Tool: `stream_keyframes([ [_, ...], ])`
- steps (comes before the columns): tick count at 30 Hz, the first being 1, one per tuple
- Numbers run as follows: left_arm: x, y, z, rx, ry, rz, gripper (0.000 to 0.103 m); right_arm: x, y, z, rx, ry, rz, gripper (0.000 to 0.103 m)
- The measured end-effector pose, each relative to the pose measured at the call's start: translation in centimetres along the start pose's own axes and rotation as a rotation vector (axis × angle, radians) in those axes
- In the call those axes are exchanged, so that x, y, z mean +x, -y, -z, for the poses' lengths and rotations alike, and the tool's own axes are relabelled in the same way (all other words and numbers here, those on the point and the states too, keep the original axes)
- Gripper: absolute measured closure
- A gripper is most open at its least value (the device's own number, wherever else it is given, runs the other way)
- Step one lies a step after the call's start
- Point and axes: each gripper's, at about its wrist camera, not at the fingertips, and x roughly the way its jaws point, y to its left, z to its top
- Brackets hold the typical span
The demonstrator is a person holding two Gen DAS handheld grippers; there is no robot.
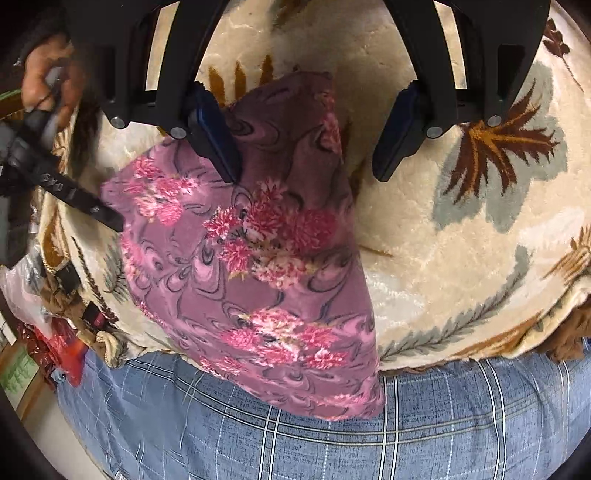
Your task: Fold small clothes
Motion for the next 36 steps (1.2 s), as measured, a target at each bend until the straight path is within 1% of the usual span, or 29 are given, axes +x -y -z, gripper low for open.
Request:
stream_keyframes([
  [1, -0.4, -0.3, 0.1, -0.006, 0.003, 0.020, 0.029, -0.5, -0.1, -0.1, 0.004, 0.014, -0.005, 0.102],
  [2, -0.9, -0.8, 0.0, -0.015, 0.017, 0.042, 0.029, -1.1, -0.3, -0.5, 0.021, 0.015, -0.010, 0.096],
  [3, -1.6, -1.4, -0.3, -0.032, 0.040, 0.059, 0.029, -1.9, -0.5, -1.0, 0.030, 0.041, -0.018, 0.092],
  [4, -2.2, -2.0, -1.0, -0.056, 0.064, 0.067, 0.029, -2.8, -0.6, -1.6, 0.039, 0.084, -0.029, 0.092],
  [6, -3.0, -2.8, -2.6, -0.100, 0.092, 0.075, 0.029, -4.2, -1.2, -3.2, 0.054, 0.158, -0.092, 0.090],
  [7, -3.3, -3.1, -3.6, -0.122, 0.102, 0.079, 0.029, -4.3, -1.7, -4.1, 0.055, 0.167, -0.125, 0.084],
  [8, -3.5, -3.2, -4.7, -0.144, 0.115, 0.083, 0.029, -4.1, -2.4, -4.9, 0.050, 0.176, -0.139, 0.080],
  [11, -2.9, -2.6, -6.8, -0.159, 0.129, 0.086, 0.029, -2.4, -4.0, -6.1, 0.016, 0.207, -0.152, 0.080],
  [13, -1.4, -1.9, -7.5, -0.152, 0.112, 0.069, 0.029, -0.1, -4.7, -6.2, 0.012, 0.192, -0.152, 0.080],
  [14, -0.2, -1.6, -7.5, -0.145, 0.091, 0.048, 0.029, 1.6, -4.8, -6.1, 0.000, 0.166, -0.120, 0.080],
  [15, 1.3, -1.4, -7.5, -0.136, 0.056, 0.021, 0.029, 3.9, -4.6, -5.7, -0.026, 0.108, -0.036, 0.083],
  [16, 2.7, -1.6, -7.2, -0.133, 0.020, 0.009, 0.027, 5.3, -4.4, -5.5, -0.042, 0.061, 0.006, 0.088],
  [17, 4.0, -2.1, -6.7, -0.151, -0.004, 0.025, 0.025, 6.2, -4.1, -4.9, -0.072, 0.063, 0.011, 0.088],
  [18, 4.2, -2.8, -6.5, -0.179, 0.007, 0.060, 0.022, 5.7, -4.2, -4.7, -0.092, 0.099, 0.003, 0.088],
  [20, 3.7, -4.3, -6.6, -0.214, 0.019, 0.152, 0.023, 5.3, -4.2, -5.4, -0.084, 0.046, 0.000, 0.086],
  [21, 3.4, -5.2, -7.0, -0.238, 0.022, 0.184, 0.023, 4.8, -4.1, -6.2, -0.063, 0.026, -0.027, 0.083],
  [22, 2.8, -6.1, -7.5, -0.271, 0.044, 0.205, 0.024, 4.3, -3.9, -6.9, -0.037, 0.033, -0.049, 0.081],
  [24, 2.0, -7.5, -8.7, -0.321, 0.077, 0.229, 0.024, 3.1, -3.3, -9.2, 0.032, 0.093, -0.091, 0.062],
  [25, 1.9, -8.0, -9.6, -0.345, 0.082, 0.229, 0.024, 3.0, -3.2, -10.1, 0.052, 0.109, -0.100, 0.045],
  [26, 1.9, -8.2, -10.1, -0.356, 0.083, 0.227, 0.024, 3.4, -3.3, -11.2, 0.067, 0.112, -0.101, 0.036],
  [28, 2.4, -8.2, -11.4, -0.364, 0.073, 0.214, 0.024, 5.3, -3.3, -12.6, 0.072, 0.074, -0.067, 0.036],
  [30, 3.3, -7.8, -12.1, -0.354, 0.054, 0.201, 0.024, 8.1, -3.6, -13.6, 0.078, 0.016, -0.002, 0.036],
  [31, 3.6, -7.4, -12.4, -0.345, 0.047, 0.200, 0.024, 9.4, -3.6, -14.0, 0.076, -0.020, 0.021, 0.042],
  [32, 3.9, -7.1, -12.6, -0.336, 0.043, 0.199, 0.024, 10.7, -3.8, -14.2, 0.068, -0.063, 0.035, 0.070],
  [33, 4.3, -6.7, -12.8, -0.325, 0.039, 0.196, 0.024, 11.5, -4.2, -14.3, 0.039, -0.083, 0.038, 0.093],
  [34, 4.8, -6.3, -12.9, -0.312, 0.034, 0.181, 0.024, 11.6, -4.8, -14.3, -0.011, -0.067, 0.056, 0.095],
  [36, 6.0, -5.9, -12.9, -0.295, 0.012, 0.133, 0.024, 10.7, -5.2, -14.1, -0.045, 0.016, 0.062, 0.095],
])
